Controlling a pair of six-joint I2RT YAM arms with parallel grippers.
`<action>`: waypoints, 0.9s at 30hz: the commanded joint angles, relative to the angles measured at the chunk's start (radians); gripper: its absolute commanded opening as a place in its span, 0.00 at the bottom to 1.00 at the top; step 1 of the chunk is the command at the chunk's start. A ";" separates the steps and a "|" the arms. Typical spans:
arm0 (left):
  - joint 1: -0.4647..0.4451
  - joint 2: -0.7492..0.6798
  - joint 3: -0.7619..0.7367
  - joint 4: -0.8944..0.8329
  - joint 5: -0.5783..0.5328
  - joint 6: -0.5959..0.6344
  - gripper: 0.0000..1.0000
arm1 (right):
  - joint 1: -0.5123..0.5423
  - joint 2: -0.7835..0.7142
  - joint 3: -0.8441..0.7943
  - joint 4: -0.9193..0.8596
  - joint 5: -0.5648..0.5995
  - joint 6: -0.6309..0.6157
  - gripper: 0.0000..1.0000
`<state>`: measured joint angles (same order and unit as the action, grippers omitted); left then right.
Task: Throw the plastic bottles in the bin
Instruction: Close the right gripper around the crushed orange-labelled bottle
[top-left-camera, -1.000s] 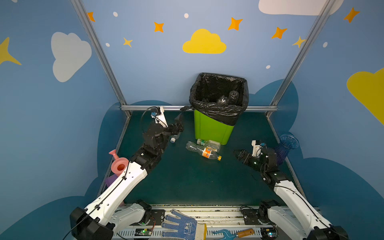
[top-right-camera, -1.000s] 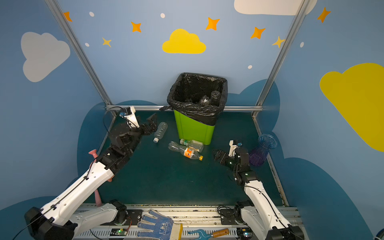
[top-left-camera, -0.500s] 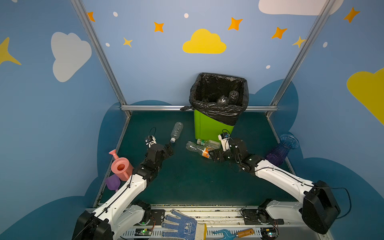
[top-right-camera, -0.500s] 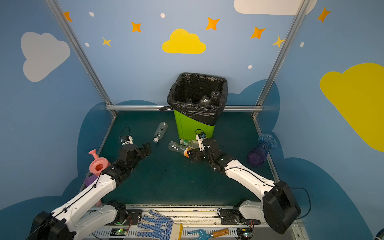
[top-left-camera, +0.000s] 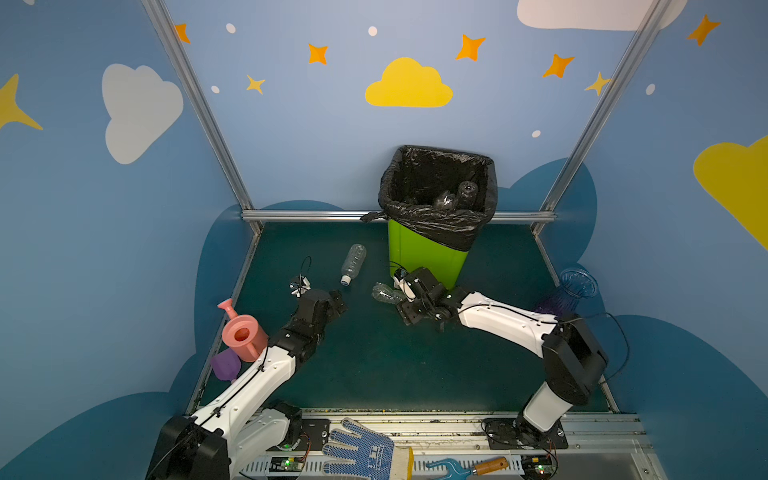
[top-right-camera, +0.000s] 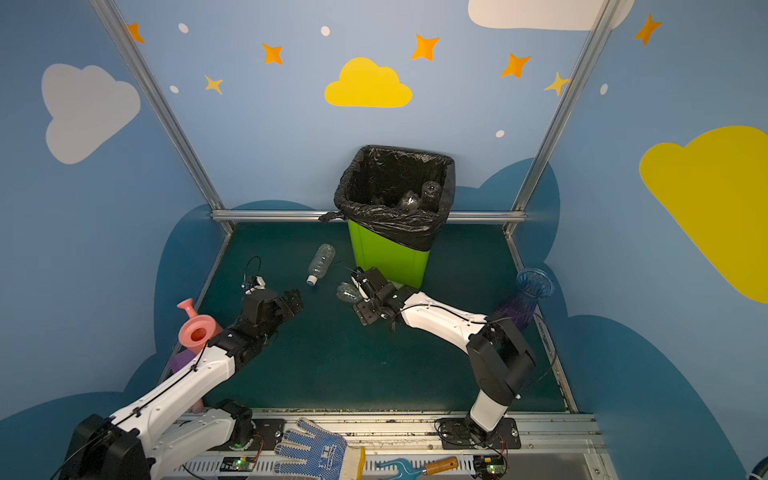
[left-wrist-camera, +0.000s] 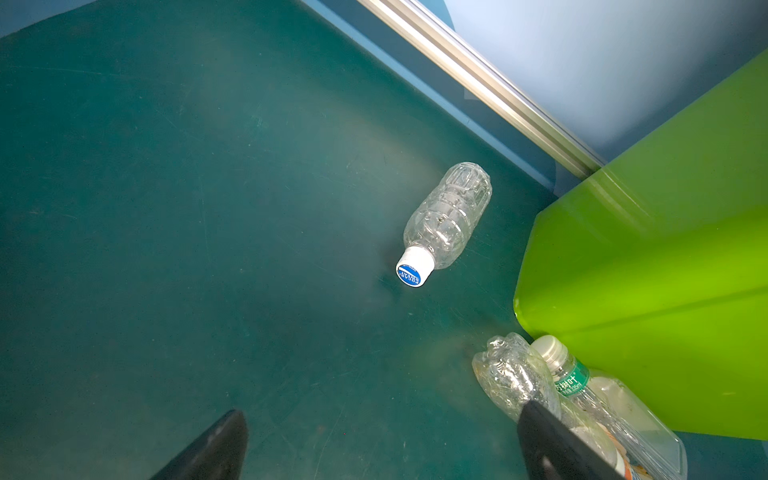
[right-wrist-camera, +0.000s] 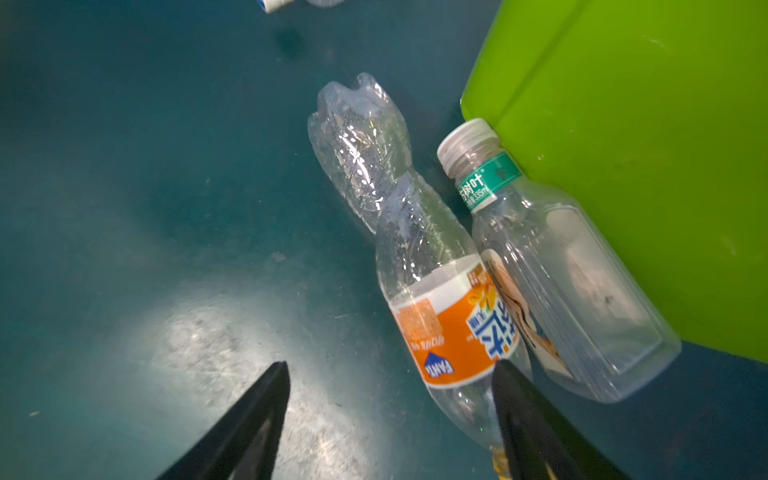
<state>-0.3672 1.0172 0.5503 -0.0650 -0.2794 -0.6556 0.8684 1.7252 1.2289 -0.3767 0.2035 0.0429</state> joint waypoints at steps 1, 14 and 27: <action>0.010 -0.018 -0.023 -0.013 -0.010 -0.010 1.00 | 0.019 0.059 0.075 -0.108 0.082 -0.067 0.76; 0.032 -0.033 -0.050 -0.018 0.002 -0.015 1.00 | 0.056 0.287 0.286 -0.275 0.277 -0.160 0.79; 0.043 -0.031 -0.060 -0.019 0.009 -0.017 1.00 | 0.080 0.444 0.434 -0.391 0.325 -0.206 0.78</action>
<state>-0.3309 0.9943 0.4988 -0.0711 -0.2737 -0.6689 0.9401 2.1357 1.6306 -0.7017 0.5137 -0.1543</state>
